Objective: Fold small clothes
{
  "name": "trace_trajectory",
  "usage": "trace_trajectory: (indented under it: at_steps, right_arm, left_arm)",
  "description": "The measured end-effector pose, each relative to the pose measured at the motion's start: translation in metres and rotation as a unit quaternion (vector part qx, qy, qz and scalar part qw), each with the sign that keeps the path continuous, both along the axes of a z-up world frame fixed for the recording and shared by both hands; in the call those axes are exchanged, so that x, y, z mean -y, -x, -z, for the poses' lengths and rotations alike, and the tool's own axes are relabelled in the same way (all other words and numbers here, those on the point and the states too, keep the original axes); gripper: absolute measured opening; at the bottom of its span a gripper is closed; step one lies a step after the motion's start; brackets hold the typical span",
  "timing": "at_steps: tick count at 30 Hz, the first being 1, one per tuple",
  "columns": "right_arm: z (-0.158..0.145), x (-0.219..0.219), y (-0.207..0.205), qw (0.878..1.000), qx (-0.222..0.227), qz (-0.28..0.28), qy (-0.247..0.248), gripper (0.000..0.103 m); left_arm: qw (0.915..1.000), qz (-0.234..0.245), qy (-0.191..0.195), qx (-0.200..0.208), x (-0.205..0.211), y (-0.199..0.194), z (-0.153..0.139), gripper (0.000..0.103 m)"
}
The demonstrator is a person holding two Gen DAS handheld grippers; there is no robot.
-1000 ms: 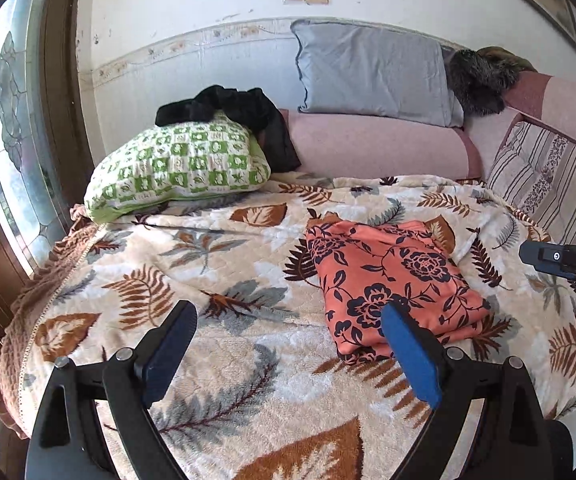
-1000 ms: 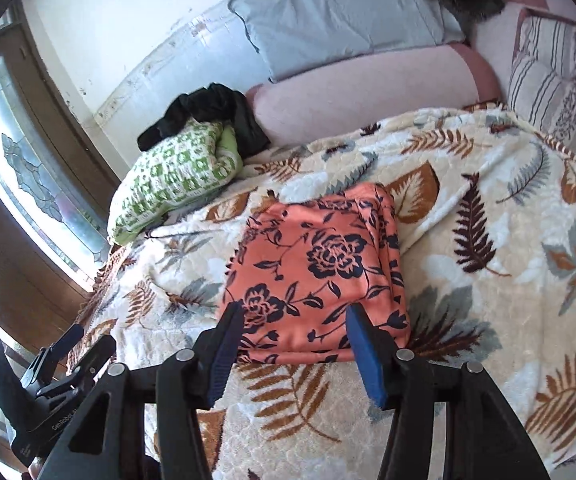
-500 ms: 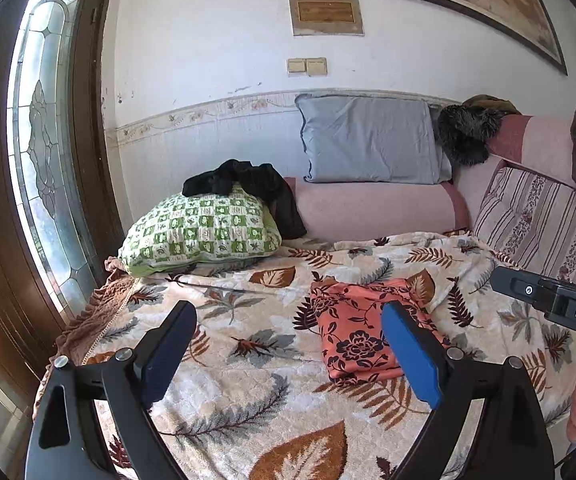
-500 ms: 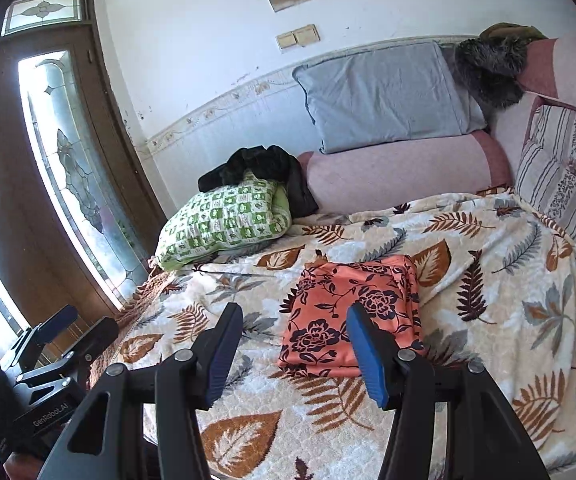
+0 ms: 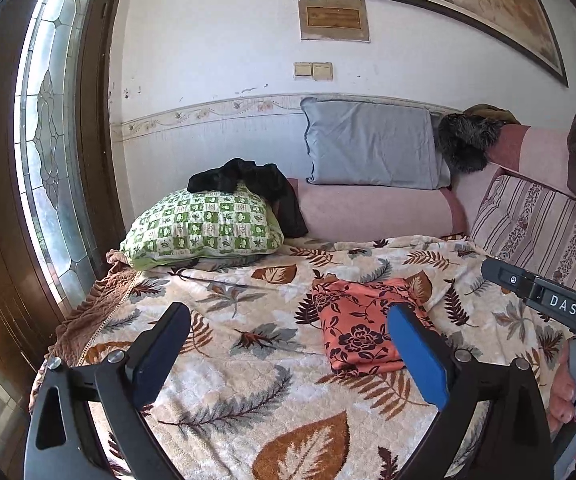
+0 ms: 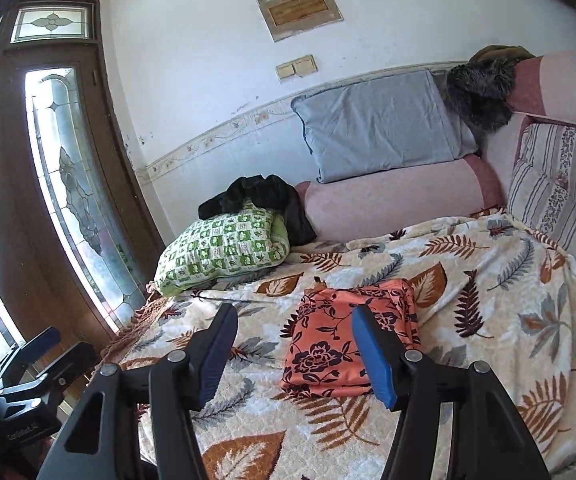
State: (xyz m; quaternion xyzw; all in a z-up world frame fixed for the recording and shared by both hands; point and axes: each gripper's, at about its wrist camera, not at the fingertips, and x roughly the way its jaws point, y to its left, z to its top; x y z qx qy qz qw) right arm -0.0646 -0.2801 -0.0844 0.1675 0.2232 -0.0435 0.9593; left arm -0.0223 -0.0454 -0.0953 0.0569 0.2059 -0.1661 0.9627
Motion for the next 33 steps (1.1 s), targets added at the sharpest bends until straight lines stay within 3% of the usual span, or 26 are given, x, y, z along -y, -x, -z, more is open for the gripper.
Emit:
trace_trajectory:
  at_steps: [8,10,12,15,22,33]
  right_arm:
    - [0.068,0.022,-0.038,0.997,-0.069,0.026,-0.019,0.063]
    - [0.079,0.029,-0.046,0.996,-0.079,0.029,-0.028,0.063]
    - [0.082,0.033,-0.053,0.996,-0.083,0.032,-0.029,0.063]
    - [0.079,0.035,-0.057,0.996,-0.075,0.032,-0.031,0.063]
    - [0.065,0.023,-0.05,0.997,-0.063,0.022,-0.029,0.063]
    - [-0.003,-0.005,-0.014,1.0,0.003,0.01,-0.01,0.063]
  left_arm:
    - [0.9993,0.02,-0.024,-0.019,0.021,-0.023,0.039,0.101]
    - [0.9984,0.022,-0.041,-0.032,0.028,-0.025,0.046,0.101]
    - [0.9981,0.023,-0.053,-0.02,0.031,-0.019,0.048,0.101]
    - [0.9974,0.017,-0.069,-0.005,0.03,-0.009,0.047,0.101]
    - [0.9979,-0.018,-0.047,-0.042,0.003,-0.006,0.034,0.101]
    - [0.998,-0.046,-0.012,-0.042,-0.043,0.023,-0.009,0.101]
